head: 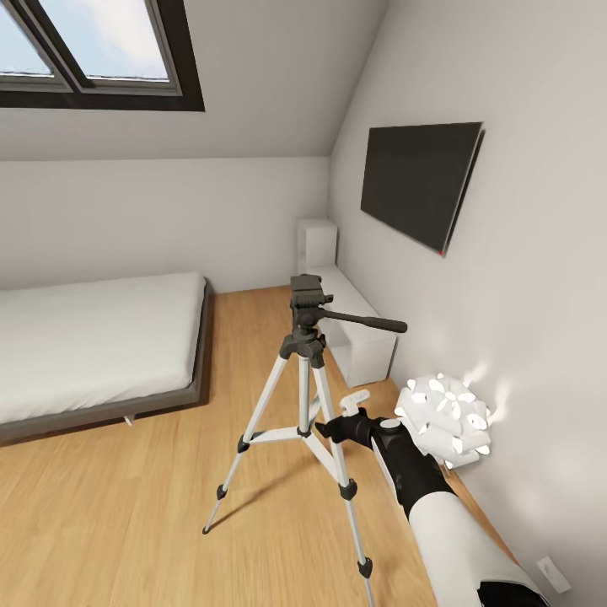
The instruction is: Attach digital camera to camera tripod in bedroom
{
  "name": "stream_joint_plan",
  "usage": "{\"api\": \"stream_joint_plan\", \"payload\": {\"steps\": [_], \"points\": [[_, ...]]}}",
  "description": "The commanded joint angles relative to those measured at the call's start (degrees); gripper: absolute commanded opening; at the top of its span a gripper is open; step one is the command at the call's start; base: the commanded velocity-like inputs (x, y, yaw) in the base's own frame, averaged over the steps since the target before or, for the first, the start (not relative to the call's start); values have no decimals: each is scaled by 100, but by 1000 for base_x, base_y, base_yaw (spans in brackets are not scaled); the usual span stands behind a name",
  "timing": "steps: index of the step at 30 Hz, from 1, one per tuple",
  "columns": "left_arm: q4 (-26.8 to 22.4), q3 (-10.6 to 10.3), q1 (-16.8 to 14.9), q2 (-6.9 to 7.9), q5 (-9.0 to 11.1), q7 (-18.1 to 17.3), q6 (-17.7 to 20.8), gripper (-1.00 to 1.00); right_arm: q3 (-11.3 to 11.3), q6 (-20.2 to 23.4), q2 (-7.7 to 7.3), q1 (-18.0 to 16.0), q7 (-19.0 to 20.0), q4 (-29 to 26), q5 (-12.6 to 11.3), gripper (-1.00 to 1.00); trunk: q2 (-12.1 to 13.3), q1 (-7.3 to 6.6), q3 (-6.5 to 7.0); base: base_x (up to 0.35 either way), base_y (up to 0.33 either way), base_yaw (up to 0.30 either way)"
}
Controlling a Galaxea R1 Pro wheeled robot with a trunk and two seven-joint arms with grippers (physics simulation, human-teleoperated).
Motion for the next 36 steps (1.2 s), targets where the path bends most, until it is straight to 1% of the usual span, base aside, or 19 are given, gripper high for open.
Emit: {"api": "stream_joint_plan", "payload": {"steps": [1,14,22,36], "points": [[0,-47,-4,2,49,-20,6,-100,-43,18,10,-5,55,-11,54,100,-12,3,-12,0,0,0],[0,-47,-4,2,48,-21,8,-100,-43,14,10,-5,61,-3,54,100,-12,3,-12,2,0,0],[0,-47,-4,2,48,-23,7,-100,-43,14,10,-5,60,30,83,100,-12,3,-12,76,0,0],[0,-39,-4,9,55,-22,5,-100,-43,12,10,-5,60,45,93,100,-12,3,-12,25,0,0]]}}
